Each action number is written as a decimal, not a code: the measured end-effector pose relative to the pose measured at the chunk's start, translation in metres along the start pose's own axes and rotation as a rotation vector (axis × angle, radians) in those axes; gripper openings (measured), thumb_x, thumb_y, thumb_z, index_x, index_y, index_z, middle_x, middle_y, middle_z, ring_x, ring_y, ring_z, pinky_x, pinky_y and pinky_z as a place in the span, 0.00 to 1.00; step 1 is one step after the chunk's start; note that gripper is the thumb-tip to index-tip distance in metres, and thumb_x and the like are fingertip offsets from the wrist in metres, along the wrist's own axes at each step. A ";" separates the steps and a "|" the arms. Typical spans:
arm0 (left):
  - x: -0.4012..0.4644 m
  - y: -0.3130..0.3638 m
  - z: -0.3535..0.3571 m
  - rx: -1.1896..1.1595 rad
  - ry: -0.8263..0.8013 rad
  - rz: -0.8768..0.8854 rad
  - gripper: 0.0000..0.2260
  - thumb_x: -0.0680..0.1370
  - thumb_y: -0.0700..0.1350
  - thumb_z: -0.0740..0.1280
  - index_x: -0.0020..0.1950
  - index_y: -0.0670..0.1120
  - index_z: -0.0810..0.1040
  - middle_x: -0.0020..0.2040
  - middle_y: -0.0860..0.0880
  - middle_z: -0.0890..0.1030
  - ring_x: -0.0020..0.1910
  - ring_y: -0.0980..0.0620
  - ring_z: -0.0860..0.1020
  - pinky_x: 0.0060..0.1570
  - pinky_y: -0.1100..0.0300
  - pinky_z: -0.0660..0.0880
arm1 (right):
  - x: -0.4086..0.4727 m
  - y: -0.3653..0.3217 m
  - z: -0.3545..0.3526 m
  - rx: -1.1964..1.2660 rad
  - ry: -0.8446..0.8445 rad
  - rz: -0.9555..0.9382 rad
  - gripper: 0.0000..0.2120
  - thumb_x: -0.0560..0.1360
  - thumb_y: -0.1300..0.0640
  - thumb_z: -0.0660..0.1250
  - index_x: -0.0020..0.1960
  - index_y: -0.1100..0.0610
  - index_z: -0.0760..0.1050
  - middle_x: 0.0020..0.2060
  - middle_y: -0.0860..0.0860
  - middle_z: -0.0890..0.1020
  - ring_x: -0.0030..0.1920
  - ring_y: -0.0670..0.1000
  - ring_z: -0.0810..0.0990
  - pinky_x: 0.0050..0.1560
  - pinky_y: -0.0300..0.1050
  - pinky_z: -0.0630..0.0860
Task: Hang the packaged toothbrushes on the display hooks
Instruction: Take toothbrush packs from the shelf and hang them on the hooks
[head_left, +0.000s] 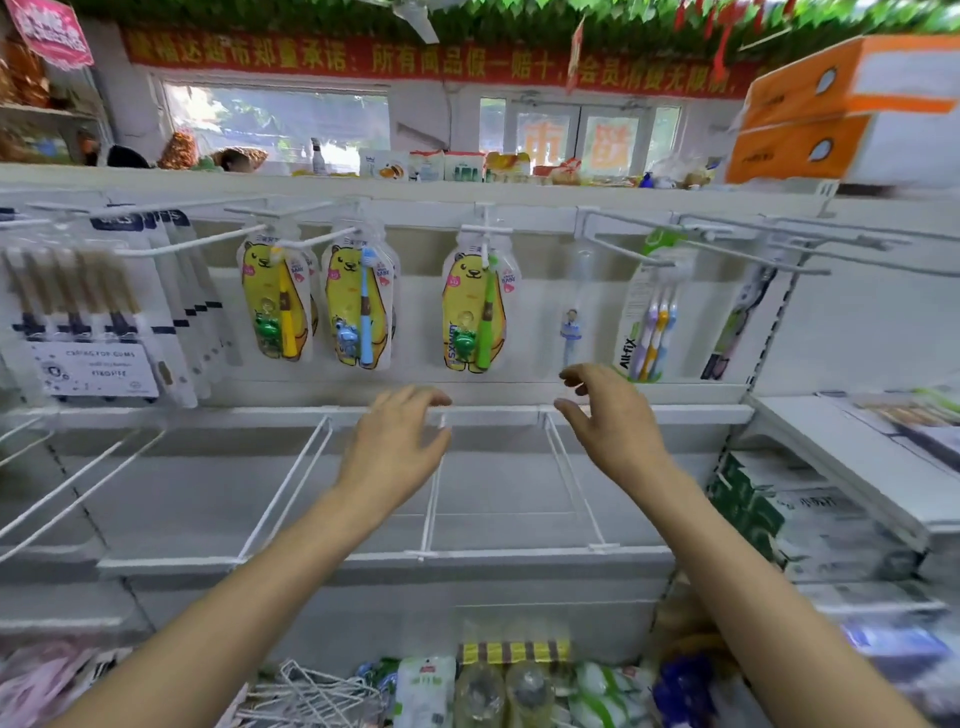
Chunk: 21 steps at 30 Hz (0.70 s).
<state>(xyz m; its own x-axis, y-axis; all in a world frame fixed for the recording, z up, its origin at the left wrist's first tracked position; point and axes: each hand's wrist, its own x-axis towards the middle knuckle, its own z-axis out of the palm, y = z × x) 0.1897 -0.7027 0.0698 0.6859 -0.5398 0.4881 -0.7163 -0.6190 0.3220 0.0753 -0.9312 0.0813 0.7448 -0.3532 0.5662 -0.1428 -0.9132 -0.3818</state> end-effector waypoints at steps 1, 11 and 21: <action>-0.006 0.002 -0.002 0.056 0.019 0.068 0.16 0.79 0.54 0.66 0.66 0.54 0.74 0.63 0.56 0.77 0.63 0.53 0.73 0.59 0.54 0.73 | -0.011 -0.001 -0.007 -0.050 -0.006 -0.011 0.16 0.78 0.54 0.69 0.65 0.55 0.75 0.58 0.52 0.80 0.57 0.54 0.79 0.54 0.54 0.78; -0.051 0.069 0.000 0.129 0.021 0.400 0.29 0.73 0.57 0.68 0.72 0.50 0.70 0.68 0.51 0.75 0.67 0.47 0.72 0.67 0.47 0.68 | -0.119 -0.016 -0.076 -0.334 0.028 -0.035 0.24 0.77 0.52 0.70 0.71 0.57 0.72 0.66 0.53 0.77 0.65 0.56 0.76 0.61 0.52 0.76; -0.083 0.185 0.038 -0.083 -0.081 0.554 0.28 0.73 0.59 0.63 0.71 0.51 0.70 0.67 0.52 0.74 0.66 0.48 0.71 0.68 0.49 0.68 | -0.221 0.032 -0.166 -0.461 0.068 0.124 0.23 0.79 0.49 0.69 0.71 0.56 0.72 0.66 0.51 0.76 0.65 0.55 0.75 0.62 0.50 0.75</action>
<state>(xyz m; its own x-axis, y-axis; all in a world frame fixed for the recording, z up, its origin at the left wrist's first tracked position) 0.0052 -0.7938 0.0574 0.2099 -0.8155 0.5393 -0.9775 -0.1856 0.0997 -0.2015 -0.9160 0.0653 0.6621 -0.4634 0.5890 -0.5132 -0.8531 -0.0942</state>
